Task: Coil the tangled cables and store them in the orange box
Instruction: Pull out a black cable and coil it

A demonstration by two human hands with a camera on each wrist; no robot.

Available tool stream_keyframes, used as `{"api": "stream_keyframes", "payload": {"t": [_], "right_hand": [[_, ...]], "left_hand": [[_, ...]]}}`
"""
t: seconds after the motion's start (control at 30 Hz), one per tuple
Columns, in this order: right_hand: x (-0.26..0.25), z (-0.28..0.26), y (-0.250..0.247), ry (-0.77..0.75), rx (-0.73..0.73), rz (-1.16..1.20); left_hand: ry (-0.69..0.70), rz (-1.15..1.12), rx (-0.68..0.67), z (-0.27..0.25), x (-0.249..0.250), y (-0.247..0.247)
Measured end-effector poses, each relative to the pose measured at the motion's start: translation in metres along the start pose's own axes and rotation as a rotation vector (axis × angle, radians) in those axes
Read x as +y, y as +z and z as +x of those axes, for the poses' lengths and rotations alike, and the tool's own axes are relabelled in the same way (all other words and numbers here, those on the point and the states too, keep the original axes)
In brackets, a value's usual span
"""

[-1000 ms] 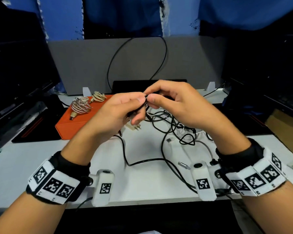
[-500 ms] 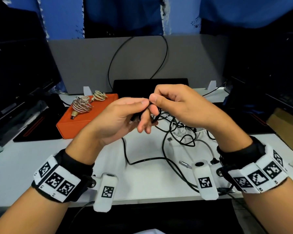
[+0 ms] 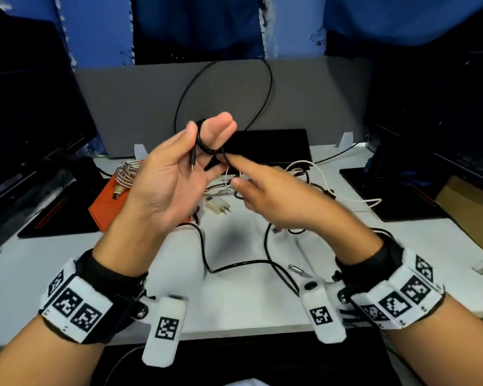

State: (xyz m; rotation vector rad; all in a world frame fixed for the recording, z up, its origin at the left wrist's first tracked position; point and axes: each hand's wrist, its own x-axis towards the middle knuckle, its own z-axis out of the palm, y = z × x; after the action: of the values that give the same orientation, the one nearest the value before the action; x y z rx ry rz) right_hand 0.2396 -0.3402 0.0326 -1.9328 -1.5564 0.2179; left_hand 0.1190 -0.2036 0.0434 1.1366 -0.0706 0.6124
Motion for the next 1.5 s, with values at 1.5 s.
{"api": "stream_keyframes", "payload": {"t": [1.5], "right_hand": [[0.014, 0.005, -0.014, -0.024, 0.121, 0.110]], "left_hand": [[0.076, -0.141, 0.004, -0.005, 0.002, 0.005]]}}
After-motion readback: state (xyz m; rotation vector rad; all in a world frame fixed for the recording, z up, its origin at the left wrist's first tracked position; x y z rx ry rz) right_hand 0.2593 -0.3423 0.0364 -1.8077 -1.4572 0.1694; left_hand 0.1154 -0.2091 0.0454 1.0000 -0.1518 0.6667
